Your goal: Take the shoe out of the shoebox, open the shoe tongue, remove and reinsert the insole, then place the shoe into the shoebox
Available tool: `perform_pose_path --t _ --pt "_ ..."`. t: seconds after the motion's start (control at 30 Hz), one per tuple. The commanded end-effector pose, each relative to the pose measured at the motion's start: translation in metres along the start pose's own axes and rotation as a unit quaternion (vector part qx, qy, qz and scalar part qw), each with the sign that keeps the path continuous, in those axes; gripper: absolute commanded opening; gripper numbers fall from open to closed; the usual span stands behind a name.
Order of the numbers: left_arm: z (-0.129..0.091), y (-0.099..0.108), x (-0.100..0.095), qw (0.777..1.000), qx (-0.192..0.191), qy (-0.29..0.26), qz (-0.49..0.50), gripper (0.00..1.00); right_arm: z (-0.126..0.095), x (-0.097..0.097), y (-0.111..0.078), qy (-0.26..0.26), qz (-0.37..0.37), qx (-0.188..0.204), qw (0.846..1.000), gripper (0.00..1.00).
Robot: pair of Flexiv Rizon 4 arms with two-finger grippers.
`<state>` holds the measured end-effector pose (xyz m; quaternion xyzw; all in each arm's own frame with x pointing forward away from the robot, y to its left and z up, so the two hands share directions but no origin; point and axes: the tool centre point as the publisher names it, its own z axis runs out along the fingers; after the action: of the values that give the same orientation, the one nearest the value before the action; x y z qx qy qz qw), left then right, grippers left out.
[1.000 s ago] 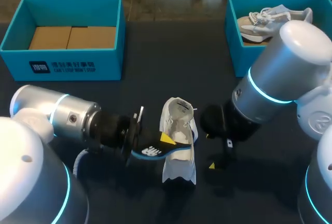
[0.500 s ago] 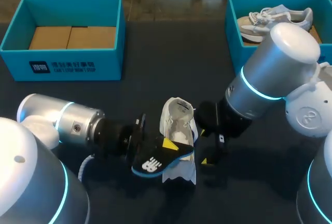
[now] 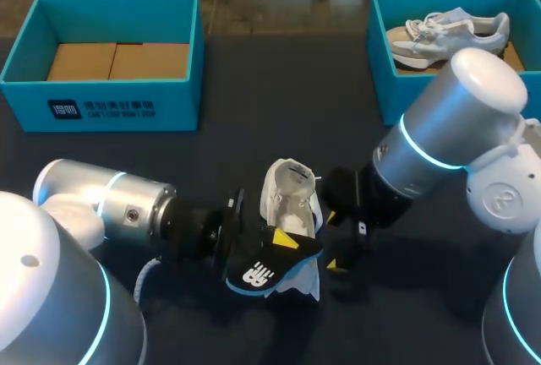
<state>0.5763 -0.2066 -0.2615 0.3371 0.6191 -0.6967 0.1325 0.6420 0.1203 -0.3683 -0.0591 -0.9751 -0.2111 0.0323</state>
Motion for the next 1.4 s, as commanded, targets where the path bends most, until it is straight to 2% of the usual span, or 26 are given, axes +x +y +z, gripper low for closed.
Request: perform_pose_path --t 0.03,0.37,0.6,1.03,1.4 --pt "0.0 0.003 0.001 1.0 0.005 -0.008 0.007 0.0 0.0 0.001 0.0 -0.001 0.0 0.0 1.0 1.0" --pt "-0.003 0.011 0.004 1.0 0.011 -0.018 0.014 0.0 0.002 0.009 0.002 -0.012 0.008 -0.011 1.0 1.0" --pt "-0.003 0.017 0.006 1.0 0.01 -0.018 0.008 0.0 -0.003 0.013 0.005 -0.043 0.0 -0.002 0.999 1.0" --pt "-0.007 0.007 0.005 1.0 -0.004 -0.029 0.01 0.0 -0.004 0.011 0.006 -0.048 -0.005 0.001 0.999 1.0" --pt "-0.007 0.015 0.009 0.999 -0.003 -0.037 -0.025 0.0 -0.004 0.011 0.006 -0.048 -0.005 0.001 0.999 1.0"
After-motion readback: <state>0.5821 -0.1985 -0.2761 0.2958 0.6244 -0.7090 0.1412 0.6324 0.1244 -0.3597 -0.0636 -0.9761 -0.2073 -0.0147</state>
